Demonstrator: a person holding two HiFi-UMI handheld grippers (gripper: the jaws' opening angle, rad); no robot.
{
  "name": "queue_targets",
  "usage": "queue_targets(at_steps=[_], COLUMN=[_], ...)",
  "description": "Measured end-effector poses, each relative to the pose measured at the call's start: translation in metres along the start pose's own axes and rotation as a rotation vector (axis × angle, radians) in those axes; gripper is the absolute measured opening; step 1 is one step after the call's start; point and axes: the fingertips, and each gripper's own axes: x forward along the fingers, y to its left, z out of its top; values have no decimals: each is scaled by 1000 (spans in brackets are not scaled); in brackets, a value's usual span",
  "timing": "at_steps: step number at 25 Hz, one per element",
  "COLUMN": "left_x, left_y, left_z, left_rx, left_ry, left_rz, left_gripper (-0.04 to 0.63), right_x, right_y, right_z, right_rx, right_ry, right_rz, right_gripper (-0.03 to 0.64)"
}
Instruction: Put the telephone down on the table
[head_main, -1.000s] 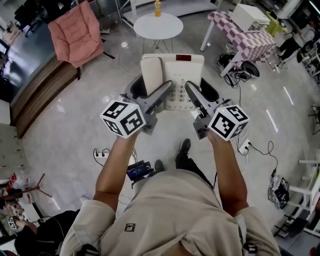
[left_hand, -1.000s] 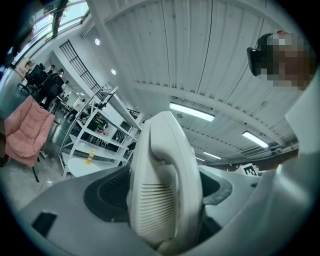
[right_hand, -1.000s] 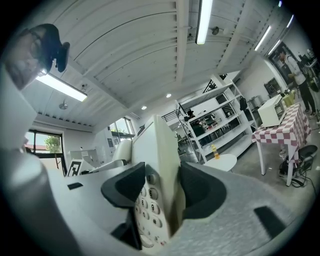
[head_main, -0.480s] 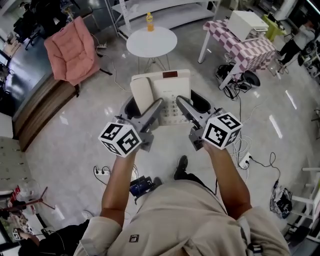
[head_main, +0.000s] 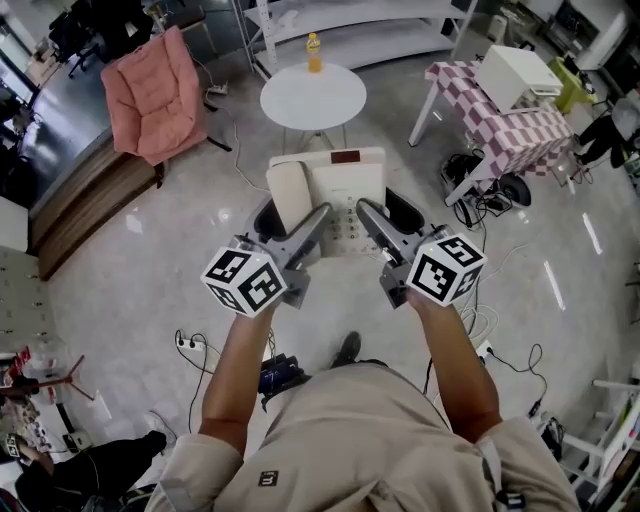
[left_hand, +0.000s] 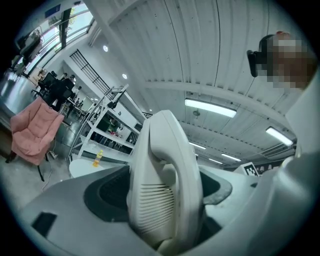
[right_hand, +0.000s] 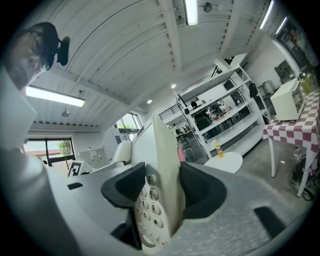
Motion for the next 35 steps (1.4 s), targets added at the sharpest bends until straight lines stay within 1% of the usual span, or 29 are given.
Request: queue_targets(at_steps=[6, 12, 15, 19, 23, 29, 35], left_x=[39, 70, 81, 102, 125, 148, 158], left_y=[7, 22, 37, 59, 84, 119, 158], left_z=[2, 4, 8, 16, 33, 55, 76], left_rx=[15, 16, 10, 4, 1, 8, 3], left_ry=[8, 31, 46, 70, 91, 114, 123], left_rz=[30, 8, -24, -94, -154, -198, -228], left_gripper=[383, 383, 383, 383, 383, 383, 383], right_x=[12, 28, 41, 62, 90, 129, 173], right_y=[-36, -62, -69, -80, -89, -99, -99], right_z=[18, 30, 32, 41, 52, 65, 73], right_rx=[17, 29, 34, 20, 21, 31, 23], right_ry=[-1, -22, -33, -68, -97, -125, -137], right_rz=[25, 3, -30, -99, -157, -198, -226], right_gripper=[199, 199, 199, 199, 199, 199, 199])
